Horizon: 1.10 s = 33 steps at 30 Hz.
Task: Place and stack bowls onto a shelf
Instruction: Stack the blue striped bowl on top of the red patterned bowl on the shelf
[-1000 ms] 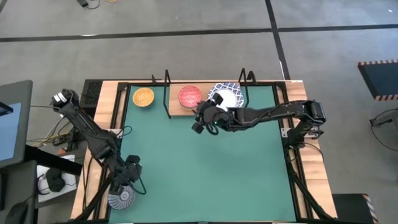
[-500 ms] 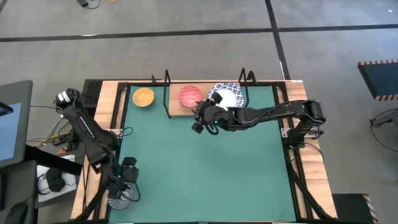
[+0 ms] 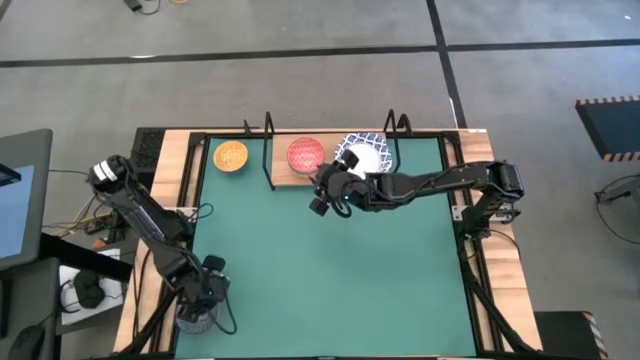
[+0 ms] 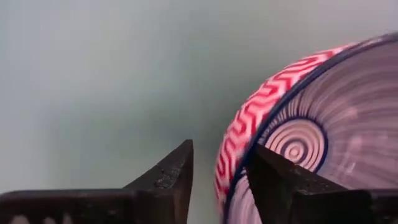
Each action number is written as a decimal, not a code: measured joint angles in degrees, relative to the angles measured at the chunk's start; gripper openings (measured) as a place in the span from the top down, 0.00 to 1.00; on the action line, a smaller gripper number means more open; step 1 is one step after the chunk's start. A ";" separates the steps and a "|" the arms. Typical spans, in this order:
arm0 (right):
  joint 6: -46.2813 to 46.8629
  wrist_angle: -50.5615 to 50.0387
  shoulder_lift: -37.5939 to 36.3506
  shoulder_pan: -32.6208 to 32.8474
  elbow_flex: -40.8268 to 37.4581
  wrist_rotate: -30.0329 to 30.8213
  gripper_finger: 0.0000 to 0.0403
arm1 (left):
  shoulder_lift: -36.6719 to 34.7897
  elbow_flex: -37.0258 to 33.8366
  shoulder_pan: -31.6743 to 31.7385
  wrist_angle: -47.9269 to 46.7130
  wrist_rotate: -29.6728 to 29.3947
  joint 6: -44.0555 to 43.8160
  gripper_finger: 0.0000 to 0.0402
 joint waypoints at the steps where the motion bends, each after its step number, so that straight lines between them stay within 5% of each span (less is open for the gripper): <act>1: 0.59 -0.48 0.00 0.09 0.00 0.00 0.50 | 0.00 0.00 1.08 0.08 -0.58 0.96 0.72; 9: 3.17 -5.47 0.00 1.66 0.00 0.13 0.50 | -1.41 0.04 11.10 1.02 -2.15 2.36 0.97; 18: 9.66 -16.33 0.00 3.89 0.00 1.64 0.50 | -1.53 2.39 17.63 0.77 -7.83 10.39 0.95; 25: 16.01 -17.51 0.65 5.41 -0.01 -0.12 0.50 | -1.51 4.90 25.09 1.35 -19.74 17.17 0.96; 33: 17.48 -15.32 0.68 9.16 -0.09 -0.33 0.50 | -1.40 4.94 34.01 13.72 -29.49 27.05 0.96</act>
